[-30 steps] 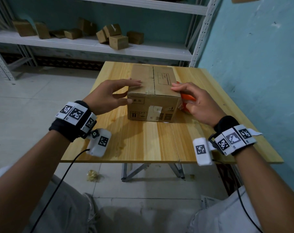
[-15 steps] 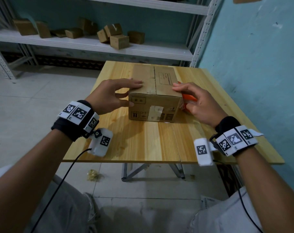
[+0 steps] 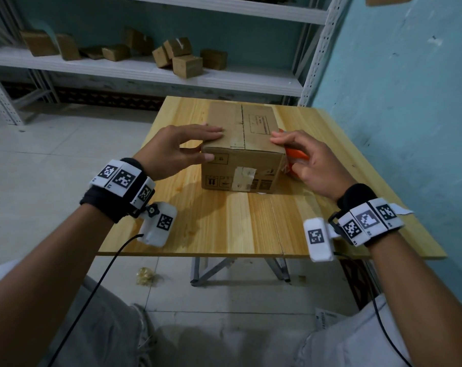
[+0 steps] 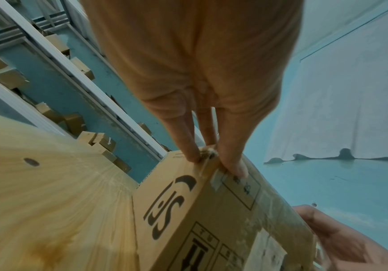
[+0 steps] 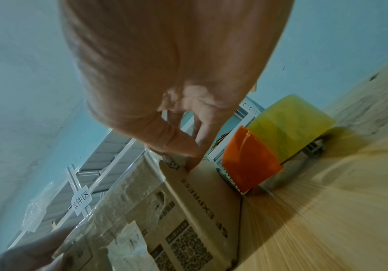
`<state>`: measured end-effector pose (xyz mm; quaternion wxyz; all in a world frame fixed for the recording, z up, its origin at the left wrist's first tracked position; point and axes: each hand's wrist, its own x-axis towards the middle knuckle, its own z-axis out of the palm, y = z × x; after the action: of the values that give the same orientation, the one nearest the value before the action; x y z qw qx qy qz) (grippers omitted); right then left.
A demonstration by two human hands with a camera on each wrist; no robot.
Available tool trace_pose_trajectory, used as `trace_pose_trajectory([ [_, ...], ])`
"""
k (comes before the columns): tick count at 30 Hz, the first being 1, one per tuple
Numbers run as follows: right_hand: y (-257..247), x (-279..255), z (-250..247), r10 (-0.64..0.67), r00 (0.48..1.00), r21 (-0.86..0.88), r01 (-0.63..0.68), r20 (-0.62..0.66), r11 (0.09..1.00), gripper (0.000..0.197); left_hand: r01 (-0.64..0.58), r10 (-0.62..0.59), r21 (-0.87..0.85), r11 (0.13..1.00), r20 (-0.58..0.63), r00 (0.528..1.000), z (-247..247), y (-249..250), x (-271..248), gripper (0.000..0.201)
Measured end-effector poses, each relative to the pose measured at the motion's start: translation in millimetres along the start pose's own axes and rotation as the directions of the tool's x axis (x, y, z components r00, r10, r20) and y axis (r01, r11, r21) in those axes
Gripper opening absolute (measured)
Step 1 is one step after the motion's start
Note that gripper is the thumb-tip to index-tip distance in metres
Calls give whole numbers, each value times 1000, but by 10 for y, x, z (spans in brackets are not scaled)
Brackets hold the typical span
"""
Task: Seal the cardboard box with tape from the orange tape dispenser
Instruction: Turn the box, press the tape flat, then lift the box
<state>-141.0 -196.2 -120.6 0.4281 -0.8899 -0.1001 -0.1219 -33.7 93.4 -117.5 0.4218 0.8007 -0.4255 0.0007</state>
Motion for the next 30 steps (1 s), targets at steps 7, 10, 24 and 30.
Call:
trace_pose_trajectory([
  [7, 10, 1, 7, 2, 1000, -1, -2, -1, 1000, 57, -21, 22, 93, 995, -8, 1000, -12, 1, 2, 47],
  [10, 10, 4, 6, -4, 1000, -3, 4, -6, 1000, 57, -44, 50, 125, 991, -43, 998, -4, 10, -1, 45],
  [24, -22, 2, -7, 33, 999, 81, -34, 11, 996, 54, 38, -39, -12, 999, -48, 998, 18, 30, -8, 53],
  [30, -15, 4, 12, -17, 1000, 70, 17, -8, 997, 41, 40, -37, 22, 999, -106, 994, 50, 70, 0, 45],
])
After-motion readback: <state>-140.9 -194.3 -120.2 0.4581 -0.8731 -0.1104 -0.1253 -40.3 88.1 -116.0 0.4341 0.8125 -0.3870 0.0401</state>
